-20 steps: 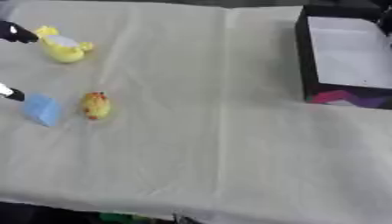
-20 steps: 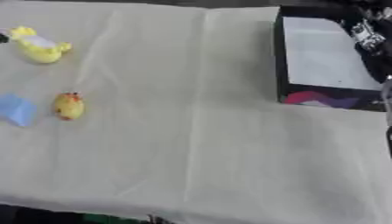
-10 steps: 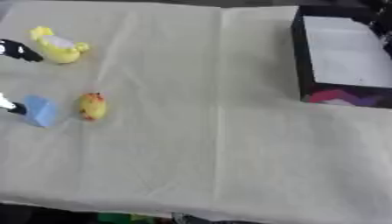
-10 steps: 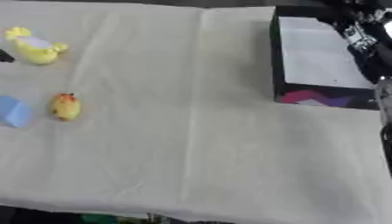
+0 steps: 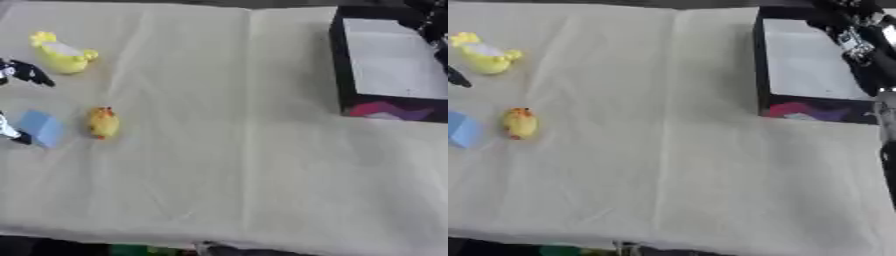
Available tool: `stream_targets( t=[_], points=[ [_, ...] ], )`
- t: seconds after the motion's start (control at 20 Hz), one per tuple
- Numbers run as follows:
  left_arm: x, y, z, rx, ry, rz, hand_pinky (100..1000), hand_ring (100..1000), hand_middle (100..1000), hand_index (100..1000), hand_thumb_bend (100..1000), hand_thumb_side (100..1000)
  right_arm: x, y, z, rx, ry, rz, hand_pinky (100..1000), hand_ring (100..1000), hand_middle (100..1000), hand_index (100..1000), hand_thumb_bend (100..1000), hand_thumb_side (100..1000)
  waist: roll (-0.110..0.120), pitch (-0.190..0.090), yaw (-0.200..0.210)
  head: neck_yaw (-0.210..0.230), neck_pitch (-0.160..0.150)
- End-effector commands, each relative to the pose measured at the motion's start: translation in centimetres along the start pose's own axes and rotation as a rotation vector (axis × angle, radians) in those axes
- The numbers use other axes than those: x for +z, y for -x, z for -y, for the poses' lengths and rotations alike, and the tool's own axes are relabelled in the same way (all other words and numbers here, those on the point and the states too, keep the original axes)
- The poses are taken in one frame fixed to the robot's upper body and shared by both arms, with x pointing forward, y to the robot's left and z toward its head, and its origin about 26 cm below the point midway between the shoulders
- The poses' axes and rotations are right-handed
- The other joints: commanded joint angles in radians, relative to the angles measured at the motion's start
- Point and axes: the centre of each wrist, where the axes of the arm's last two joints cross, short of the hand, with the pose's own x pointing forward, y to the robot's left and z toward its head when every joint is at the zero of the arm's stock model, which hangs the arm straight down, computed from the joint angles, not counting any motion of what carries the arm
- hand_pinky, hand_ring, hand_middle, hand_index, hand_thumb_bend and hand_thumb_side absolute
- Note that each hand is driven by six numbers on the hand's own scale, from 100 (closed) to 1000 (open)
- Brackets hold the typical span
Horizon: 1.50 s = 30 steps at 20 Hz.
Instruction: Pick up the objects with one hand, pass them to the other hand, and then place them into the box on the other side of the table.
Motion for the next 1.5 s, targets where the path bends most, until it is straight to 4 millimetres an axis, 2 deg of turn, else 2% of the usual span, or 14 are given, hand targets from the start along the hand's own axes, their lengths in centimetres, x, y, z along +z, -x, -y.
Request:
stream_targets(
  t=[0.05, 0.35, 0.75, 1.0, 1.3, 1.5],
  points=[
    [0.7, 0.1, -1.5, -0.258, 0.326, 0.231, 923, 873, 807, 846, 734, 100, -0.2, -0.4, 0.4, 0.024, -0.013, 0.006, 929, 1000, 1000, 1000, 100, 562, 0.002, -0.021, 0.0, 0.003, -0.012],
    [0.1, 0.1, -0.6, -0.258, 0.365, 0.221, 919, 867, 797, 830, 704, 100, -0.2, -0.4, 0.4, 0.024, -0.011, 0.003, 929, 1000, 1000, 1000, 100, 561, 0.001, -0.02, -0.001, 0.006, -0.01],
    [0.4, 0.2, -0.9, -0.267, 0.36, 0.219, 918, 863, 794, 825, 675, 100, 0.0, -0.2, 0.3, 0.027, -0.015, -0.006, 929, 1000, 1000, 1000, 100, 558, 0.001, -0.018, 0.0, 0.005, -0.008],
    [1.6, 0.3, -1.9, -0.272, 0.323, 0.232, 920, 863, 793, 834, 702, 100, -0.1, -0.2, 0.4, 0.03, -0.016, -0.006, 929, 1000, 1000, 1000, 100, 558, 0.004, -0.018, 0.001, 0.005, -0.01],
    [1.9, -0.4, -2.1, -0.304, 0.332, 0.265, 921, 864, 792, 838, 721, 100, -0.1, -0.2, 0.4, 0.032, -0.019, -0.007, 929, 1000, 1000, 1000, 100, 557, 0.008, -0.017, -0.001, 0.007, -0.012],
    [2.1, -0.8, -2.2, -0.362, 0.378, 0.253, 915, 865, 796, 833, 795, 100, -0.1, -0.2, 0.5, 0.035, -0.018, -0.008, 928, 1000, 1000, 1000, 100, 557, 0.011, -0.017, -0.004, 0.007, -0.013]
  ],
)
